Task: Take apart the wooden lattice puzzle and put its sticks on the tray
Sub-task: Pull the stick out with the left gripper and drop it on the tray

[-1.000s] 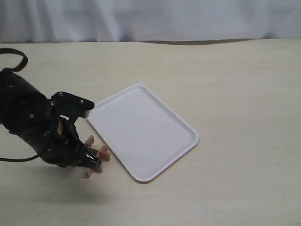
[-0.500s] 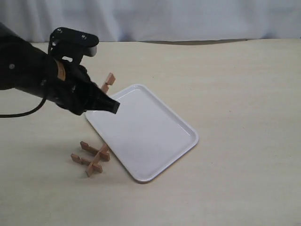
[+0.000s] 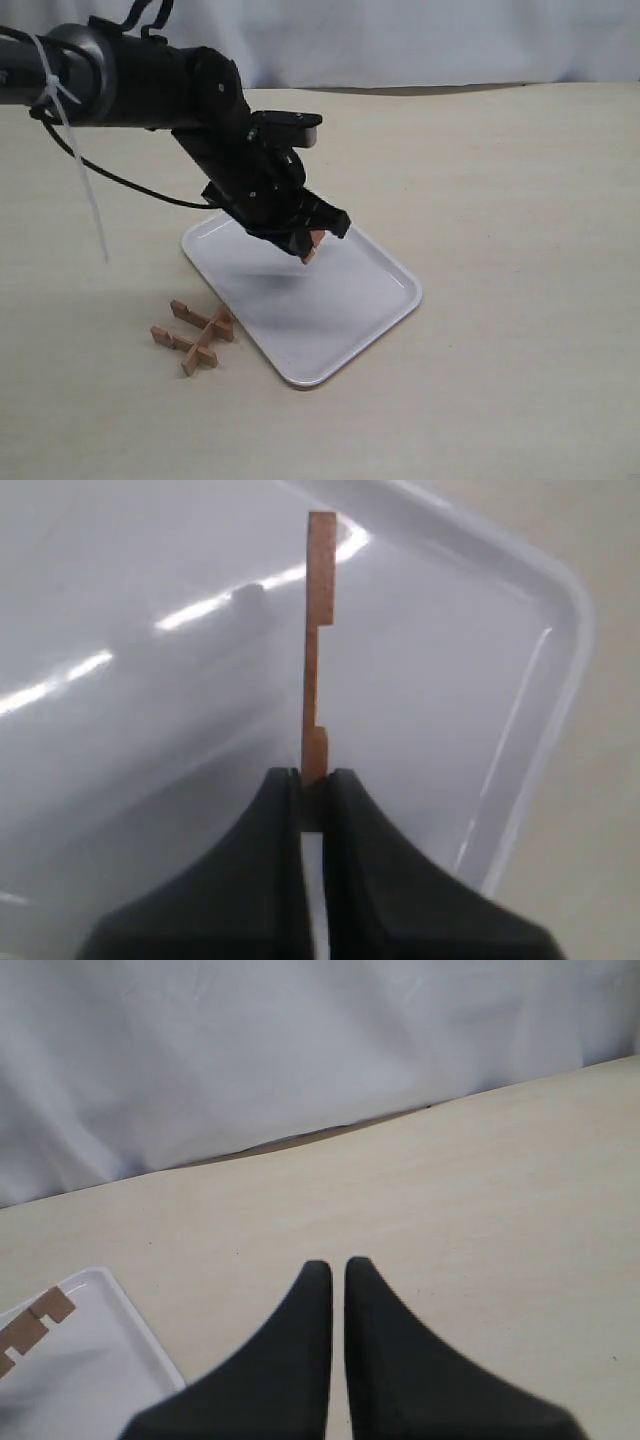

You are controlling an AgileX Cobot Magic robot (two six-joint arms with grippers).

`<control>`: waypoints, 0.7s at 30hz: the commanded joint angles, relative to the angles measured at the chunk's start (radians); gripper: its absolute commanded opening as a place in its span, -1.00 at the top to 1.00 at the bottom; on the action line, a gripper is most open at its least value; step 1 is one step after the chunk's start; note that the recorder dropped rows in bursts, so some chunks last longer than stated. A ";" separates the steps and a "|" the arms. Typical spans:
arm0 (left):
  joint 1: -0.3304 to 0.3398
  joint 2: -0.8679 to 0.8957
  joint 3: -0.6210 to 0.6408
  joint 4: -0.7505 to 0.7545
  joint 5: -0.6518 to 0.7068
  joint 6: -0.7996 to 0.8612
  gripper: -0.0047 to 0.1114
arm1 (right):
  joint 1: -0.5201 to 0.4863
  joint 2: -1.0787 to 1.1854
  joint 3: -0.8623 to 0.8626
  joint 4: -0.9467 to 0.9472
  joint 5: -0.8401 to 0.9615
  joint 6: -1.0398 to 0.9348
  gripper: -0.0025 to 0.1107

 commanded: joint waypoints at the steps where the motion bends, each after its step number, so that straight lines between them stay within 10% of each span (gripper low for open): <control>1: 0.061 0.024 -0.042 -0.110 0.017 0.064 0.92 | 0.003 -0.004 0.003 -0.007 -0.001 -0.001 0.88; 14: 0.133 0.046 -0.002 0.116 0.054 -0.137 0.91 | 0.003 -0.004 0.003 -0.007 -0.001 -0.001 0.88; 21: 0.133 0.046 -0.002 0.287 0.101 -0.283 0.41 | 0.003 -0.004 0.003 -0.007 -0.001 -0.001 0.88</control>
